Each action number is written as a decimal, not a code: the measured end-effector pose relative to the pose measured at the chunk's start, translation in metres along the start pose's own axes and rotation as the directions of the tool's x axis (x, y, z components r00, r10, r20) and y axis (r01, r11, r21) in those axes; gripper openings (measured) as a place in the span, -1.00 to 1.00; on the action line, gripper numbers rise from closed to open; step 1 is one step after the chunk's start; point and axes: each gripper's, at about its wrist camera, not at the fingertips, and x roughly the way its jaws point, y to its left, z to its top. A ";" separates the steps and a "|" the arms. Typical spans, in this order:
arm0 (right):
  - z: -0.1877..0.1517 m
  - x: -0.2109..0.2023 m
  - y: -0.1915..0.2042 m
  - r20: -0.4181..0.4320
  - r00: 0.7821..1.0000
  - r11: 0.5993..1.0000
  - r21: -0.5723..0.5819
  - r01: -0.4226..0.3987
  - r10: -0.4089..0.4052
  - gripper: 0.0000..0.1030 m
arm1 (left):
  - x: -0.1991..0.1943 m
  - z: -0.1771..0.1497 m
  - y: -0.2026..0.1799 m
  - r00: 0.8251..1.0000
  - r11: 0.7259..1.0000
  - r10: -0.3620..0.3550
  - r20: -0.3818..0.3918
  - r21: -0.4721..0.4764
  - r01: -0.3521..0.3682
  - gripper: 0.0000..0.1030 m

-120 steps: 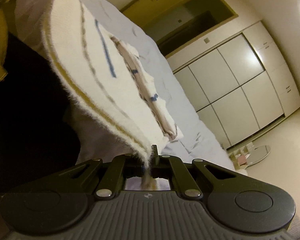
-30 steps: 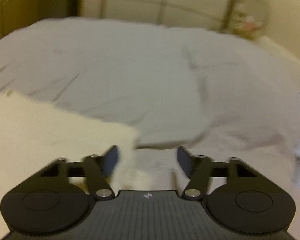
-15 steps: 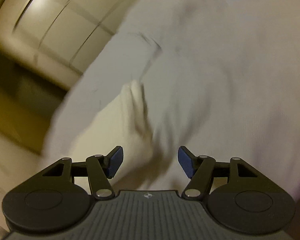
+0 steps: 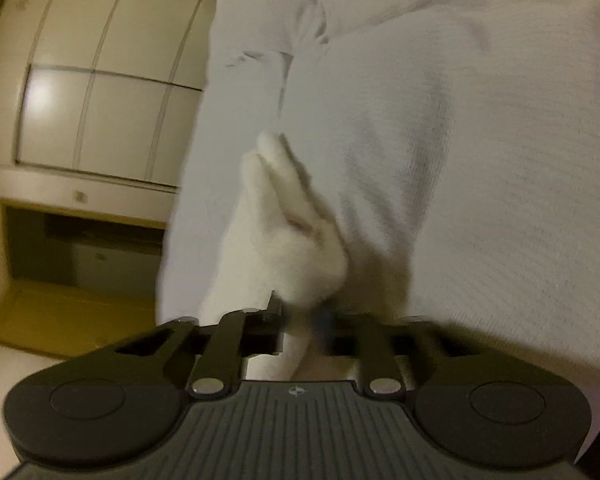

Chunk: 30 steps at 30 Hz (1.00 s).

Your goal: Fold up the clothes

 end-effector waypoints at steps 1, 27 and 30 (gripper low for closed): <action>0.002 -0.001 0.006 0.012 1.000 0.999 -0.042 0.006 -0.006 -0.85 | 0.001 0.003 -0.001 1.000 1.000 -0.003 0.003 0.006 0.003 -0.86; -0.062 -0.004 0.088 0.284 0.940 0.644 -0.686 0.338 -0.191 -0.74 | 0.010 -0.044 -0.109 0.960 0.645 0.206 0.189 0.711 -0.279 -0.58; -0.061 0.018 0.085 0.289 0.928 0.580 -0.724 0.372 -0.235 -0.95 | 0.036 -0.042 -0.112 0.943 0.623 0.275 0.187 0.713 -0.323 -0.53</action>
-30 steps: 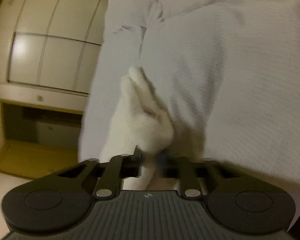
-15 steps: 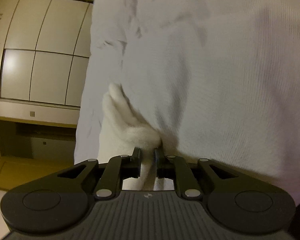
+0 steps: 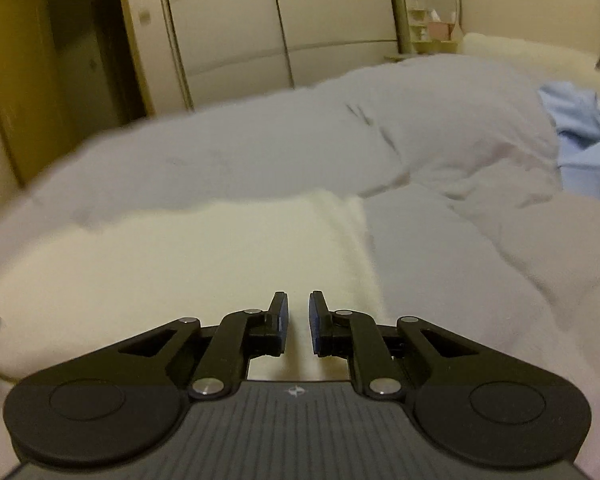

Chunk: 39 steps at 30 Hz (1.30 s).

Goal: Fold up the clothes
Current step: 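Open both grippers and pull back from the folded sweater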

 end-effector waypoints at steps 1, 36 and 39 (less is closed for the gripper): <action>-0.001 0.007 0.002 -0.010 1.000 1.000 -0.025 0.011 -0.012 -1.00 | 0.002 0.002 -0.003 1.000 1.000 0.018 -0.004 0.005 -0.018 -0.53; -0.025 -0.114 0.030 -0.088 0.995 0.998 0.037 0.052 -0.049 0.17 | -0.142 -0.040 -0.055 0.994 0.994 0.107 -0.021 0.013 -0.107 -0.18; -0.027 -0.124 0.034 -0.086 0.996 0.999 0.031 0.042 -0.039 0.35 | -0.161 -0.045 -0.059 0.994 0.994 0.113 0.003 0.014 -0.113 -0.11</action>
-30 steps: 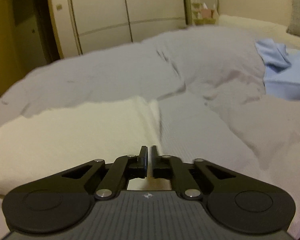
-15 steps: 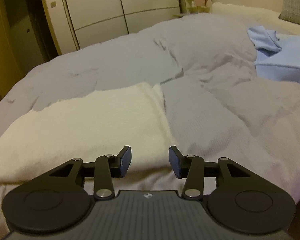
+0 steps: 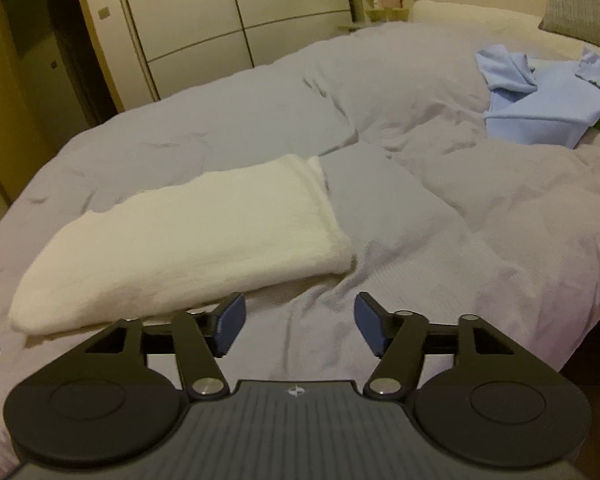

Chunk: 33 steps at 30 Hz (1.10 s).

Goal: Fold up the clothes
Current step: 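Open both grippers and pull back from the folded sweater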

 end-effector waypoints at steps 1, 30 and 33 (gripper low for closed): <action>-0.001 -0.003 0.001 0.001 1.000 1.000 -0.002 -0.003 0.003 0.39 | -0.006 -0.002 -0.001 1.000 1.000 0.002 0.007 0.000 -0.002 -0.11; -0.012 -0.057 0.014 0.046 0.996 0.996 -0.041 -0.079 0.081 0.73 | -0.079 -0.021 -0.010 0.995 0.999 0.046 0.084 -0.023 -0.044 0.11; -0.013 -0.055 0.011 0.042 0.998 0.999 -0.017 -0.051 0.051 0.73 | -0.069 -0.017 -0.013 0.997 1.000 0.021 0.080 0.002 -0.021 0.19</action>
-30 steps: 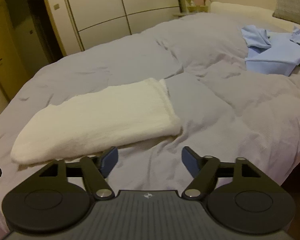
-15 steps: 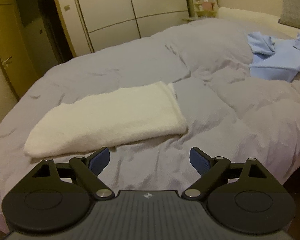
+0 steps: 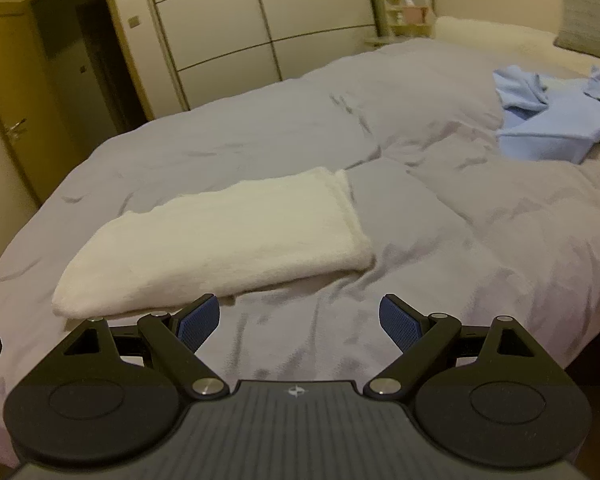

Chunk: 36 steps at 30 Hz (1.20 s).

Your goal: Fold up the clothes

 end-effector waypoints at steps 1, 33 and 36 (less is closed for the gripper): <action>0.000 0.001 -0.001 -0.002 1.000 1.000 0.007 0.013 -0.013 0.73 | 0.004 0.000 -0.001 1.000 1.000 -0.012 -0.003 0.007 0.012 0.19; -0.012 0.168 -0.104 0.111 0.951 0.563 0.783 -0.263 0.290 0.07 | 0.192 0.030 0.052 0.978 0.982 -0.171 -0.123 -0.096 0.160 0.20; -0.008 0.182 -0.104 0.109 0.958 0.567 0.786 -0.246 0.265 -0.02 | 0.200 0.032 0.053 0.977 0.982 -0.174 -0.123 -0.099 0.162 0.20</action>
